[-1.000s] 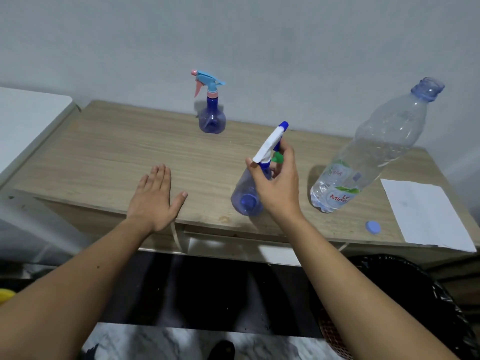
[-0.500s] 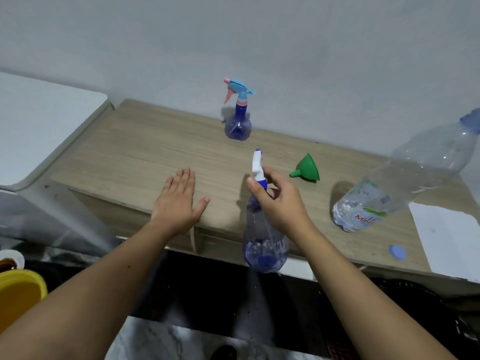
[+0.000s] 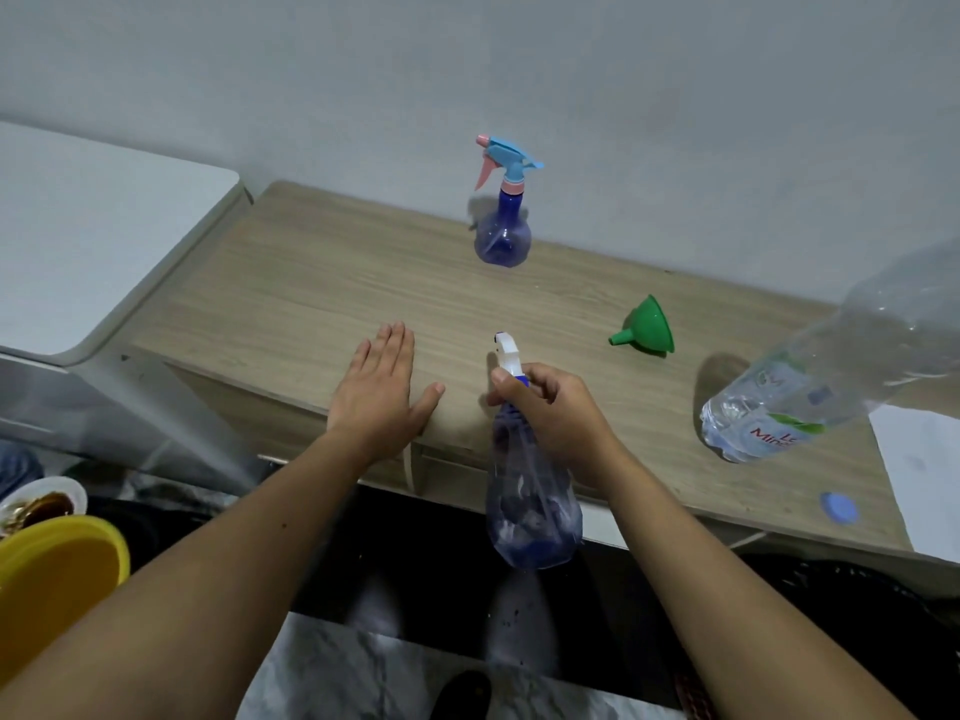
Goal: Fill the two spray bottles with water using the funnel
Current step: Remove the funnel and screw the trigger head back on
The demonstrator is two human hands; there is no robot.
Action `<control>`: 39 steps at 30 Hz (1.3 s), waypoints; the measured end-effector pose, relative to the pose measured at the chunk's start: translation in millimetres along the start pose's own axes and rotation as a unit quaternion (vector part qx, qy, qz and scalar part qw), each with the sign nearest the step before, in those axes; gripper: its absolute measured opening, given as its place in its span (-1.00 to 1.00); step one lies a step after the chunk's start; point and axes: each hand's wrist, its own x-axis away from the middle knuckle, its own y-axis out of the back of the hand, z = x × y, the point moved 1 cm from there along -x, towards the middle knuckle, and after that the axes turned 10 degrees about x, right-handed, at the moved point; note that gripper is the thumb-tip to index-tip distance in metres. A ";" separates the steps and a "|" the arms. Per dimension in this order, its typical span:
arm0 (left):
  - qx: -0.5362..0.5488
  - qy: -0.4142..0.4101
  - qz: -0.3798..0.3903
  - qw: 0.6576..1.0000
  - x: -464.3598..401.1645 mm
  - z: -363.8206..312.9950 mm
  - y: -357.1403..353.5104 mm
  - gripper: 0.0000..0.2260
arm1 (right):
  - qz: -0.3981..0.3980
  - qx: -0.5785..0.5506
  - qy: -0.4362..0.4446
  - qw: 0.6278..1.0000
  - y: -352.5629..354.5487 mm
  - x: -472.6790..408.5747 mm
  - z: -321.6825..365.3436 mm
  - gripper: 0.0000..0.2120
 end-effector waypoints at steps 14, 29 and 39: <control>0.000 -0.003 0.001 1.000 1.6 -1.2 1.7 -0.07 | -0.002 0.003 0.011 1.000 3.4 7.9 2.2 -0.64; 0.001 -0.002 -0.004 1.000 1.8 -1.5 0.5 -0.07 | -0.041 0.042 0.004 0.998 11.3 9.4 2.4 -0.54; 0.005 -0.006 -0.007 1.000 1.8 0.7 -0.6 -0.10 | -0.062 0.063 0.020 0.996 24.5 11.2 5.2 -0.56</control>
